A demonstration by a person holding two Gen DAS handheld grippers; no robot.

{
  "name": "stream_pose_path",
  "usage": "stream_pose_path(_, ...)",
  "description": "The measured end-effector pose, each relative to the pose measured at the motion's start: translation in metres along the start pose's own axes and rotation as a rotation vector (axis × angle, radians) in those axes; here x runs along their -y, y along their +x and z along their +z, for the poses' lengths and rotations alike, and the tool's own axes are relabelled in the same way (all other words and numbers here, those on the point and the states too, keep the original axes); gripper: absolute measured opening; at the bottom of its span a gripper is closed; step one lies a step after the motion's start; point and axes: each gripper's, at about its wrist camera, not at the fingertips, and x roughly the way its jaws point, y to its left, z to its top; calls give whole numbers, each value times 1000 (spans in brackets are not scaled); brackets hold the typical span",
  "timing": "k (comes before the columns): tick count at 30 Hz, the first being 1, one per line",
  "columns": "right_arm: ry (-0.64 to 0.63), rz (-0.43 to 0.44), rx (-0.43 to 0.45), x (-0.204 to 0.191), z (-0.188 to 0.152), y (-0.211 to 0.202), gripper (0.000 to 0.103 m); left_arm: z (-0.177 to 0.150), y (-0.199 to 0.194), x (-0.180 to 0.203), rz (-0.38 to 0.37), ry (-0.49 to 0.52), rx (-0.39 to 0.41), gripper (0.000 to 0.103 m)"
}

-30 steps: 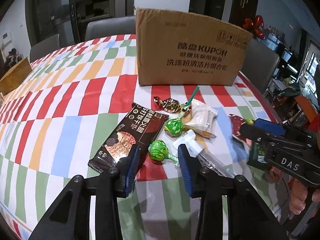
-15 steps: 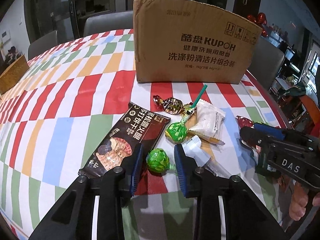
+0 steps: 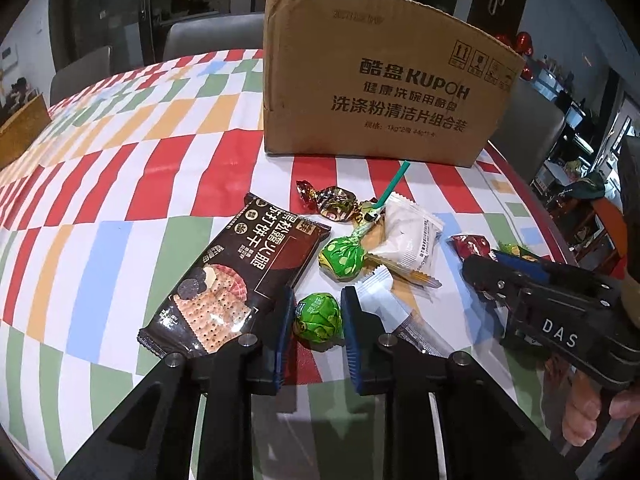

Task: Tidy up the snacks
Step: 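Grasp the red candy bar with the right tool while the left tool grasps a green lollipop, then carry the candy bar and lollipop into the box and open both tools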

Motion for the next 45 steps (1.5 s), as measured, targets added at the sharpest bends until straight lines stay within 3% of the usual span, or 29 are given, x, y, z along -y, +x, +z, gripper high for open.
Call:
stream_pose_path(7, -29, 4, 48, -6, -3, -20, 24, 2, -20, 5, 16, 18, 41, 24)
stream_pose_path(24, -91, 51, 215, -14, 19, -91, 24, 40, -97, 32, 13, 109, 247, 24)
stream_pose_path(45, -131, 39, 368, -11, 112, -144, 24, 145, -142, 52, 25, 185, 432, 24)
